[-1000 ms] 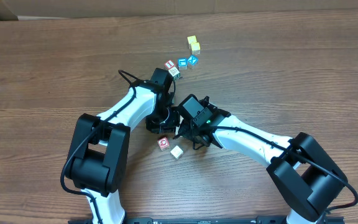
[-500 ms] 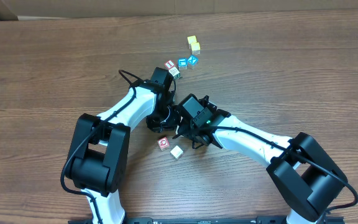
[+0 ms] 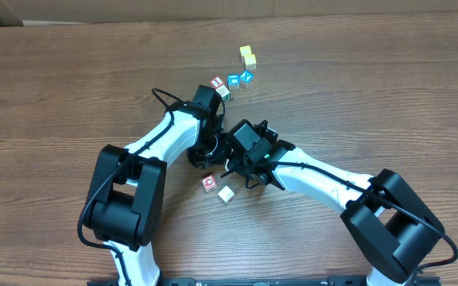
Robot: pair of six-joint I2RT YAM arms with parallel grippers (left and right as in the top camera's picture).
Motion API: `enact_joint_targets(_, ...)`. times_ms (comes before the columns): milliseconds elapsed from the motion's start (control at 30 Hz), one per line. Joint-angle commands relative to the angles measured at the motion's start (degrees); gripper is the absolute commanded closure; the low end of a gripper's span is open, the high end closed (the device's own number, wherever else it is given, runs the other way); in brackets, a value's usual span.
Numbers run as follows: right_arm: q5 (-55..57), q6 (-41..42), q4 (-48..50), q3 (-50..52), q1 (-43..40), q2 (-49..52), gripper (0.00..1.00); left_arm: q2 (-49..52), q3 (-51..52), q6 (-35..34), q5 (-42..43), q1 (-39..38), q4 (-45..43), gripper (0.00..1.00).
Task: Flip 4 blocks
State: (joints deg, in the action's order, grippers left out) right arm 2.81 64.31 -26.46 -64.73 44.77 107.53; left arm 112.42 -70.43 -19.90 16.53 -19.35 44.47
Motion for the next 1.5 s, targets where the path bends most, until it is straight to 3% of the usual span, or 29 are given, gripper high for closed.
enact_joint_targets(0, 1.7, 0.3, 1.0, 0.5, 0.5, 0.0, 0.95, 0.7, 0.8, -1.1, 0.9, 0.2, -0.2, 0.96)
enact_joint_targets(200, 1.7, 0.2, 1.1, 0.5, 0.5, 0.0, 0.96, 0.7, 0.4, -1.1, 0.4, 0.4, 0.8, 0.96)
enact_joint_targets(533, 2.3, 0.2, 0.0, 0.5, -0.7, 0.0, 0.96, 0.7, -2.8, -1.1, -9.0, 1.3, -0.6, 0.96)
enact_joint_targets(967, 2.3, 0.2, -0.9, 0.5, -1.0, 0.0, 0.96, 0.7, -2.8, -2.0, -7.5, -1.4, -4.1, 0.96)
enact_joint_targets(1467, 3.7, -3.3, 5.6, 0.6, -3.9, 0.0, 0.96, 0.7, -2.8, -2.0, -7.8, -1.3, -3.4, 0.96)
